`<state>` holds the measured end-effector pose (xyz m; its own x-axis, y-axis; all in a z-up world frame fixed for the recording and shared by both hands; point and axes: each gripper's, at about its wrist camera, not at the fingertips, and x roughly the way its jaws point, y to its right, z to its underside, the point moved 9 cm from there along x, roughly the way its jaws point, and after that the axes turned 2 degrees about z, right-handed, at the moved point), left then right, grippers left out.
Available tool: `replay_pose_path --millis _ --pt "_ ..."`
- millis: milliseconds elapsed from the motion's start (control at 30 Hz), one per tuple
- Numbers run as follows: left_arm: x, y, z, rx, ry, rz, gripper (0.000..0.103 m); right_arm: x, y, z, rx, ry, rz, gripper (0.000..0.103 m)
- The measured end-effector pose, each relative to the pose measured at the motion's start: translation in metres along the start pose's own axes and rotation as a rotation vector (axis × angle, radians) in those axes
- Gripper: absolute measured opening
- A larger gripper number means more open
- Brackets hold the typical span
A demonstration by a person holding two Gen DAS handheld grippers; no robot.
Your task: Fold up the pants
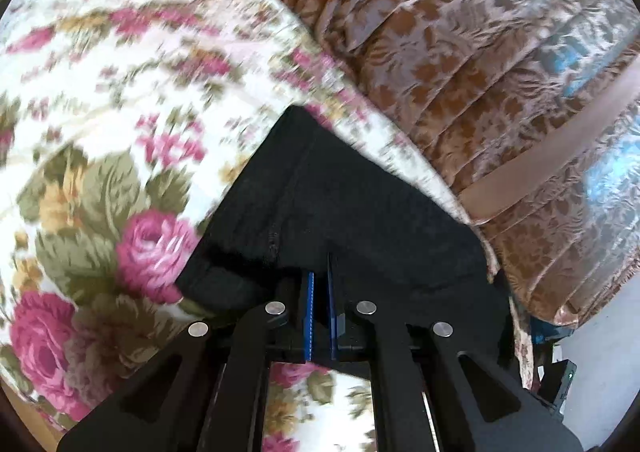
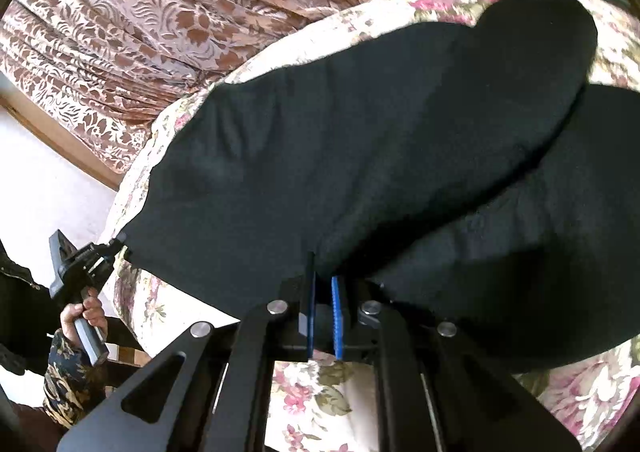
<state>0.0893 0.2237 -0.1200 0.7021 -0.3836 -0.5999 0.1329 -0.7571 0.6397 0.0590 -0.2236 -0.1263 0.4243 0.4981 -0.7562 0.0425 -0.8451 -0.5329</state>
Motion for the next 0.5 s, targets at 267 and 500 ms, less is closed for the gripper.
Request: replay_pose_path --millis 267,500 --pt "-0.002 -0.016 0.016 -0.017 -0.036 -0.025 0.004 -0.007 -0.009 0.018 -0.033 -0.013 0.005 0.005" --pt "0.002 -0.026 0.031 -0.018 -0.067 -0.024 0.004 0.012 0.005 0.024 -0.016 -0.04 0.029 0.005"
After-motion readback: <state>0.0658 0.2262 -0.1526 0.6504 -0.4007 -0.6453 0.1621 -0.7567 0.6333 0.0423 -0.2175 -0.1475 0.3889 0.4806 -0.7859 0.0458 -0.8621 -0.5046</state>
